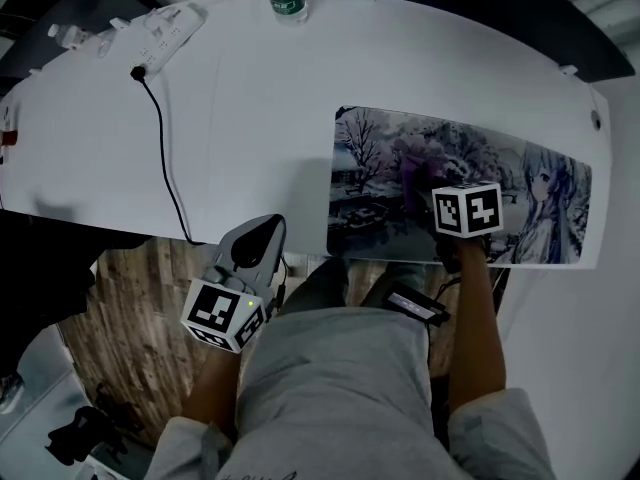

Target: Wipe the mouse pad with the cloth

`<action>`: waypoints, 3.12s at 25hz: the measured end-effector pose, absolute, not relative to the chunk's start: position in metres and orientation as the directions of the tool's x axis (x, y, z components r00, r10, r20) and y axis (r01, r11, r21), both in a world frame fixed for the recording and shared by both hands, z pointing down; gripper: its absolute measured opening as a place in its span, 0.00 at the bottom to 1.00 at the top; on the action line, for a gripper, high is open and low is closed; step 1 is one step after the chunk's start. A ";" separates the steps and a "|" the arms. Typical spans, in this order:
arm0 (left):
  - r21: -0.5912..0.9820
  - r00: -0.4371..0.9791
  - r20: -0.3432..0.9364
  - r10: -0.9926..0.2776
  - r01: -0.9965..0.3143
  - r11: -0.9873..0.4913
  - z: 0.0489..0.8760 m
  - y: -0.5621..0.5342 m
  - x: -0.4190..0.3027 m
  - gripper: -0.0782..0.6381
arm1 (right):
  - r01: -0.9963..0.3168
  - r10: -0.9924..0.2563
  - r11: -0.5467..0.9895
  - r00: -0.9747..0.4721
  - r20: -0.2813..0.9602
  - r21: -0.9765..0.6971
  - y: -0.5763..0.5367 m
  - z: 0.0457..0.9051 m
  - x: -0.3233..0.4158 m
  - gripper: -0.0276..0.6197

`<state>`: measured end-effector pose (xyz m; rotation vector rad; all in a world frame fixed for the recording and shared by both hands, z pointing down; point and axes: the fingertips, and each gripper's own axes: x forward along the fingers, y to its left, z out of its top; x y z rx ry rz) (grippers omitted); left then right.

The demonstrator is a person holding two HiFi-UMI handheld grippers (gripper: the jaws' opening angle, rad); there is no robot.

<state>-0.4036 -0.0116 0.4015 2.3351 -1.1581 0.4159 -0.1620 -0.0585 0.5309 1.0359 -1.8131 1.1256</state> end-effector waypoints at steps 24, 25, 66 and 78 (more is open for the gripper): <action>0.308 0.512 0.480 -0.713 -0.859 -0.409 0.410 0.007 -0.468 0.13 | -0.791 -0.171 0.484 -0.505 0.846 -0.374 -0.066 0.530 -0.299 0.19; 0.307 0.510 0.480 -0.713 -0.860 -0.408 0.410 0.008 -0.469 0.13 | -0.789 -0.172 0.481 -0.512 0.841 -0.382 -0.066 0.529 -0.300 0.19; 0.291 0.771 0.462 -0.438 -0.598 -0.747 0.390 0.010 -0.091 0.13 | -0.902 -0.444 0.196 -0.431 0.786 -0.384 0.052 0.465 0.144 0.19; 0.310 0.798 0.462 -0.387 -0.555 -0.772 0.405 0.029 0.041 0.13 | -0.946 -0.429 0.082 -0.317 0.846 -0.313 0.095 0.483 0.324 0.19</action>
